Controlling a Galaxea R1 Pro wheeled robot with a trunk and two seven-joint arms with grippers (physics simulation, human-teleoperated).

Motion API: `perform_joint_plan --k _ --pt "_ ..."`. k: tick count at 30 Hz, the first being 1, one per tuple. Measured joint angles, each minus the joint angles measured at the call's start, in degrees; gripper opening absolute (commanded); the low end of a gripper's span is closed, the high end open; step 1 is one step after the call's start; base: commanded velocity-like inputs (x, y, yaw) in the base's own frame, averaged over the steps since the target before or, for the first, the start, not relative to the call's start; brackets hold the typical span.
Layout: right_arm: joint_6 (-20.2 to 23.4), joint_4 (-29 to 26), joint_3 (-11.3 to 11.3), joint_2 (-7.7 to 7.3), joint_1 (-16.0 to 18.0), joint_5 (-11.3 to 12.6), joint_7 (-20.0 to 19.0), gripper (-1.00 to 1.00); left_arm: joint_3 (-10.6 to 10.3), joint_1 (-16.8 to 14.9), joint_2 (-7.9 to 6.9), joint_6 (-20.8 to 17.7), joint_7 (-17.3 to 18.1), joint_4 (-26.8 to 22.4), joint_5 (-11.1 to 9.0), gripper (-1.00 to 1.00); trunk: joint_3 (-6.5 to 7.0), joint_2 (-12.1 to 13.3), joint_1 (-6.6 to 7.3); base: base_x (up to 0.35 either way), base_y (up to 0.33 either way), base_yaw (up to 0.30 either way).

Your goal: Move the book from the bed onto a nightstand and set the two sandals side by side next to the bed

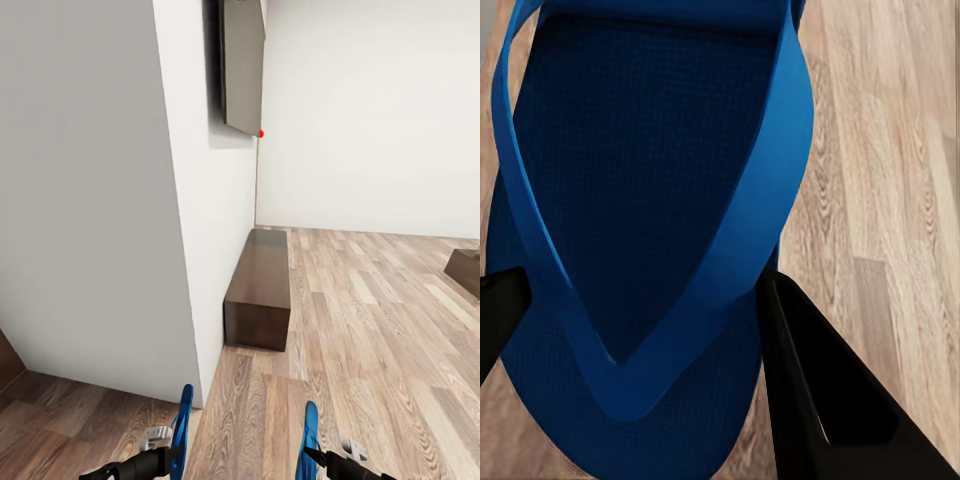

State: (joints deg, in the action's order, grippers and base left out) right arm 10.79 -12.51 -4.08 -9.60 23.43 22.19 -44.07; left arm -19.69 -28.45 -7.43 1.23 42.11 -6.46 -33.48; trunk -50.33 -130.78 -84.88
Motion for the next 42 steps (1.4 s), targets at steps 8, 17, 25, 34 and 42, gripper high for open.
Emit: perform_joint_plan --k 8,17,25,34,42 --pt "0.0 0.0 0.0 0.00 0.0 0.0 0.0 -1.00 0.0 0.0 0.00 0.1 0.0 0.0 0.0 -1.00 0.28 0.0 0.00 0.000 0.000 -0.198" --pt "0.0 0.0 0.0 0.00 0.0 0.0 0.0 -1.00 0.0 0.0 0.00 0.1 -0.1 0.1 0.0 -1.00 0.60 0.0 0.00 0.000 0.000 -0.200" --pt "0.0 0.0 0.0 0.00 0.0 0.0 0.0 -1.00 0.0 0.0 0.00 0.1 -0.1 0.1 0.0 -1.00 0.89 0.0 0.00 0.000 0.000 -0.221" --pt "0.0 0.0 0.0 0.00 0.0 0.0 0.0 -1.00 -0.1 0.1 0.00 0.1 -0.1 0.1 0.0 -1.00 1.01 0.0 0.00 0.000 0.000 -0.273" --pt "0.0 0.0 0.1 0.00 0.0 0.0 0.0 -1.00 -0.1 0.1 0.00 0.1 -0.1 0.1 0.0 -1.00 1.02 0.0 0.00 0.000 0.000 -0.299"
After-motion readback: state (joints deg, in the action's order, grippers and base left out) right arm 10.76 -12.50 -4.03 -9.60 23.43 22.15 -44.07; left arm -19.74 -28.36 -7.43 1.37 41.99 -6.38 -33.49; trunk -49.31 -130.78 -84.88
